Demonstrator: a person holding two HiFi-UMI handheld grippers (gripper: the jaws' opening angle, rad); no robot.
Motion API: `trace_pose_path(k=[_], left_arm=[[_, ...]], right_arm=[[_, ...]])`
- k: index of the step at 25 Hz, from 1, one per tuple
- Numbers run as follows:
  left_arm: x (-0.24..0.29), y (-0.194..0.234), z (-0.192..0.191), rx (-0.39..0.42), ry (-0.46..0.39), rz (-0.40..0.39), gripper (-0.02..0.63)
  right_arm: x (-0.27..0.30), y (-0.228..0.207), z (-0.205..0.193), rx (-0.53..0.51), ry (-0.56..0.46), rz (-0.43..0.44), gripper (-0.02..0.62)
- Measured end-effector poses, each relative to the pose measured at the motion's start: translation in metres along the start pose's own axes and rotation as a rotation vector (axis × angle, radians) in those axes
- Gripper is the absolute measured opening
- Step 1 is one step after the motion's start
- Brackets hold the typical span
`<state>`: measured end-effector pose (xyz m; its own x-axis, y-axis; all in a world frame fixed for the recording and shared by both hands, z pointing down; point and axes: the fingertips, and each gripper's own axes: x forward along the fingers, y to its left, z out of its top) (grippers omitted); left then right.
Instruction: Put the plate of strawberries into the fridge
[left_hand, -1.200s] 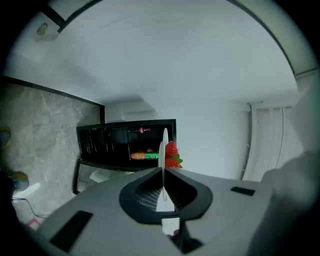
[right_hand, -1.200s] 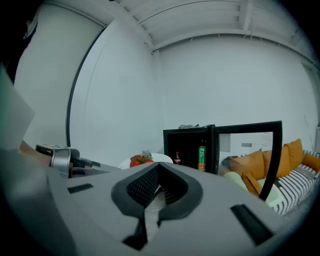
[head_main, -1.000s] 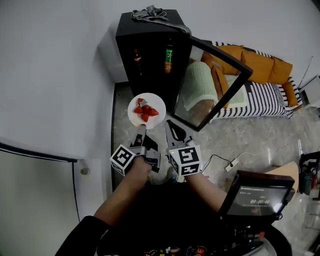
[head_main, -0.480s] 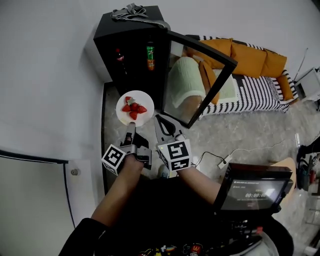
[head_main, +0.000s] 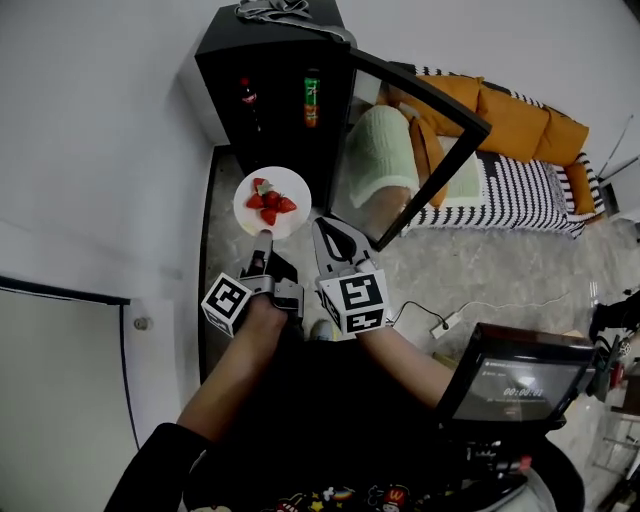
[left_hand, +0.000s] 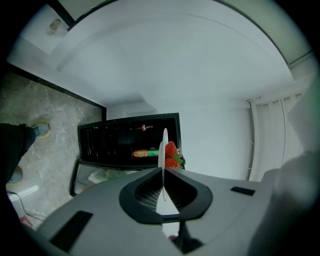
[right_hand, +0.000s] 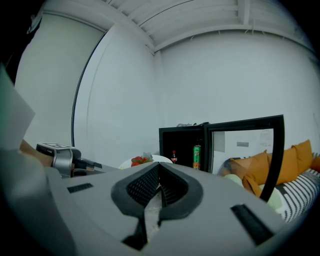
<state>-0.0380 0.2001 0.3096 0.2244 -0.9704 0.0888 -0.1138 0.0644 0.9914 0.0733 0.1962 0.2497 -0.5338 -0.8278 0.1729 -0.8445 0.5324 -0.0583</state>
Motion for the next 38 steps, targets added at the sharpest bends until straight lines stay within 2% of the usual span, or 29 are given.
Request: trace_pose_path(k=[6, 12, 27, 33, 38], left_arm=[[0.014, 0.011, 0.01, 0.007, 0.001, 0.015, 0.017], [0.067, 0.011, 0.029, 0.018, 0.03, 0.034, 0.017], [0.08, 0.017, 0.028, -0.004, 0.08, -0.006, 0.015], [0.147, 0.033, 0.086, -0.032, 0.106, 0.026, 0.016], [0.18, 0.035, 0.111, -0.031, 0.136, 0.019, 0.015]], right_arm=[[0.017, -0.005, -0.006, 0.015, 0.004, -0.001, 0.005], [0.063, -0.029, 0.0, 0.032, 0.019, -0.015, 0.005], [0.073, -0.023, -0.002, -0.001, -0.007, -0.024, 0.005], [0.158, -0.034, -0.001, 0.011, 0.03, -0.072, 0.005], [0.198, -0.034, 0.003, 0.003, 0.039, -0.098, 0.005]])
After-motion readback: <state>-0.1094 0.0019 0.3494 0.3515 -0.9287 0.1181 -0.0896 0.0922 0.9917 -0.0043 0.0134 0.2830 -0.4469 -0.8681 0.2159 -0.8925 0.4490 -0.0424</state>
